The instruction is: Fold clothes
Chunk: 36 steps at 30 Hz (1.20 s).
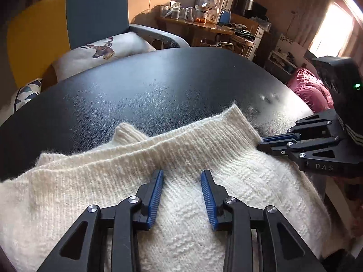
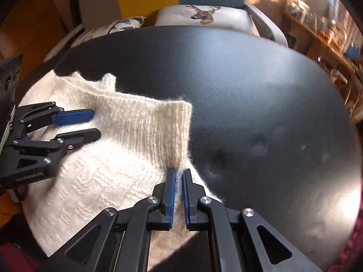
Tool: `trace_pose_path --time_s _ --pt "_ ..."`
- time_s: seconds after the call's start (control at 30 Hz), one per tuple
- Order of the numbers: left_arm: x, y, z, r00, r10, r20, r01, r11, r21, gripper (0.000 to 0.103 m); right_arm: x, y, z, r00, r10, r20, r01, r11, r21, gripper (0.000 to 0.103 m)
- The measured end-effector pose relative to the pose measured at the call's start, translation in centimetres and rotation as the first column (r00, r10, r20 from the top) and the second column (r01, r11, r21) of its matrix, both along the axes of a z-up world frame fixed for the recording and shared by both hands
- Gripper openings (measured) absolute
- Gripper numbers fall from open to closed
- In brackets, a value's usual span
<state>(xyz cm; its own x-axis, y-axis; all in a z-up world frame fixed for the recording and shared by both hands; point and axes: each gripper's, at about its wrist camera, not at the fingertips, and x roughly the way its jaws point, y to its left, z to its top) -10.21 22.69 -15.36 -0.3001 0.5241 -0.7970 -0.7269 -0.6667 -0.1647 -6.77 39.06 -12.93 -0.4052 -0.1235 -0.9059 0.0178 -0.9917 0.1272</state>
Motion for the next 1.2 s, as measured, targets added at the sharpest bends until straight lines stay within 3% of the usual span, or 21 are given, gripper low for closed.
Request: trace_pose_path --time_s 0.23,0.33,0.53,0.67,0.8,0.87,0.93,1.0,1.03,1.1,1.2 --pt "0.1 -0.7 1.0 0.999 0.032 0.036 -0.033 0.999 0.031 0.039 1.6 3.0 0.9 0.995 -0.092 -0.047 0.083 0.983 -0.163 0.008" --pt "0.9 -3.0 3.1 0.996 0.091 0.008 -0.092 0.991 0.096 0.045 2.6 3.9 2.2 0.988 -0.128 -0.082 0.108 0.97 -0.216 0.02" --pt "4.3 -10.2 5.0 0.971 0.238 -0.003 -0.234 0.958 0.167 0.051 5.3 -1.1 5.7 0.976 -0.061 -0.209 0.017 0.978 -0.206 0.022" --pt "6.7 -17.3 4.5 0.931 0.362 0.043 -0.363 0.91 0.199 0.051 4.9 -8.4 4.5 0.97 0.035 -0.242 -0.097 0.964 -0.248 0.025" --pt "8.3 -26.6 4.2 0.86 0.502 0.093 -0.508 0.828 0.238 0.052 3.4 -14.8 1.8 0.977 0.102 -0.185 -0.15 0.952 -0.268 0.025" --pt "8.6 -31.3 3.9 0.827 0.55 0.114 -0.559 0.784 0.272 0.053 3.1 -16.5 1.1 0.979 0.107 -0.175 -0.146 0.962 -0.232 0.025" --pt "8.9 -35.1 3.5 0.814 0.564 0.137 -0.577 0.764 0.288 0.054 2.7 -17.1 0.8 0.979 0.102 -0.179 -0.138 0.969 -0.205 0.025" --pt "9.1 -37.2 3.0 0.833 0.534 0.145 -0.552 0.784 0.285 0.054 2.2 -17.1 0.4 0.979 0.109 -0.172 -0.141 0.972 -0.186 0.025" --pt "9.2 -37.5 2.7 0.852 0.506 0.136 -0.522 0.806 0.279 0.054 2.0 -17.1 0.3 0.978 0.124 -0.17 -0.155 0.972 -0.179 0.025" --pt "9.4 -37.1 2.2 0.895 0.428 0.125 -0.446 0.854 0.269 0.054 2.0 -16.8 0.1 0.973 0.158 -0.17 -0.186 0.969 -0.164 0.022" --pt "8.9 -35.6 1.3 0.937 0.317 0.147 -0.347 0.891 0.293 0.055 2.1 -16.2 -0.2 0.963 0.201 -0.177 -0.225 0.966 -0.124 0.022"
